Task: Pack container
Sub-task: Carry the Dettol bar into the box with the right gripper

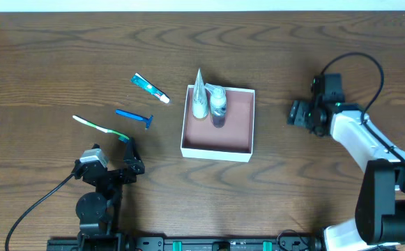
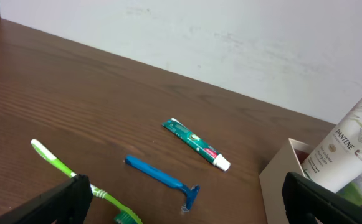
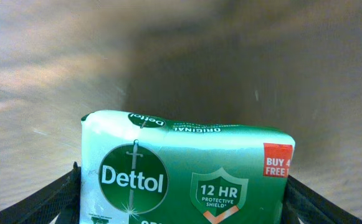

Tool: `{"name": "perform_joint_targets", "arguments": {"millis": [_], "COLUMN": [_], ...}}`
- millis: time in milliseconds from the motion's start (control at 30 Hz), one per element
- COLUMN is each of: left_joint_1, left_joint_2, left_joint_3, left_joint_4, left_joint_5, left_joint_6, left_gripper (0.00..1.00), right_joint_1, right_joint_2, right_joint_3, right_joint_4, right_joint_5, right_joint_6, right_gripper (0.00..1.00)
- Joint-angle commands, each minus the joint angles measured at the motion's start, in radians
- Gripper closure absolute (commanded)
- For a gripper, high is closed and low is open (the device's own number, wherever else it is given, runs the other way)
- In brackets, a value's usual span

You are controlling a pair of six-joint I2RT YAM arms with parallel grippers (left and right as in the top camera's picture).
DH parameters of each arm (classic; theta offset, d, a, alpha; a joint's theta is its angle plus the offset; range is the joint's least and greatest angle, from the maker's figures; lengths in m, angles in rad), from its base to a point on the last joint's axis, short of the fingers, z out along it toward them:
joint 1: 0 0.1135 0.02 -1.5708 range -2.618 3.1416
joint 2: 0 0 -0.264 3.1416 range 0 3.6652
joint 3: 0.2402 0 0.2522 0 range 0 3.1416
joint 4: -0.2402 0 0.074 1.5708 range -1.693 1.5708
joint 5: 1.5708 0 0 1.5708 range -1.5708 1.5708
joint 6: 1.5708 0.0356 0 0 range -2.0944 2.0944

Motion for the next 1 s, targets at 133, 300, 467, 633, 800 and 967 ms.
{"name": "perform_joint_targets", "arguments": {"millis": [133, 300, 467, 633, 800, 967], "left_joint_1": [0.005, 0.005, 0.005, 0.005, 0.005, 0.005], "left_joint_2": [-0.001, -0.001, -0.001, -0.001, -0.001, -0.001], "left_joint_3": [-0.028, -0.028, -0.028, -0.028, -0.028, -0.028], "left_joint_4": [-0.015, -0.015, -0.015, -0.015, -0.015, -0.015], "left_joint_5": [0.010, 0.010, 0.010, 0.010, 0.010, 0.010], "left_joint_6": [0.003, 0.003, 0.003, 0.003, 0.003, 0.003], "left_gripper": [0.02, 0.02, 0.02, 0.02, 0.02, 0.02], "right_joint_1": [0.014, 0.060, 0.158, 0.299, 0.436, 0.571], "right_joint_2": [-0.122, -0.211, -0.291, -0.344, -0.358, -0.357], "right_joint_3": [0.175, 0.220, 0.225, 0.225, 0.225, 0.225], "right_joint_4": [-0.074, -0.089, -0.105, -0.113, -0.118, -0.150], "right_joint_5": [-0.084, -0.164, -0.179, -0.178, -0.182, -0.182], "right_joint_6": [-0.135, -0.206, -0.272, -0.304, -0.334, -0.396], "right_gripper": [0.34, 0.33, 0.34, 0.34, 0.34, 0.35]}}
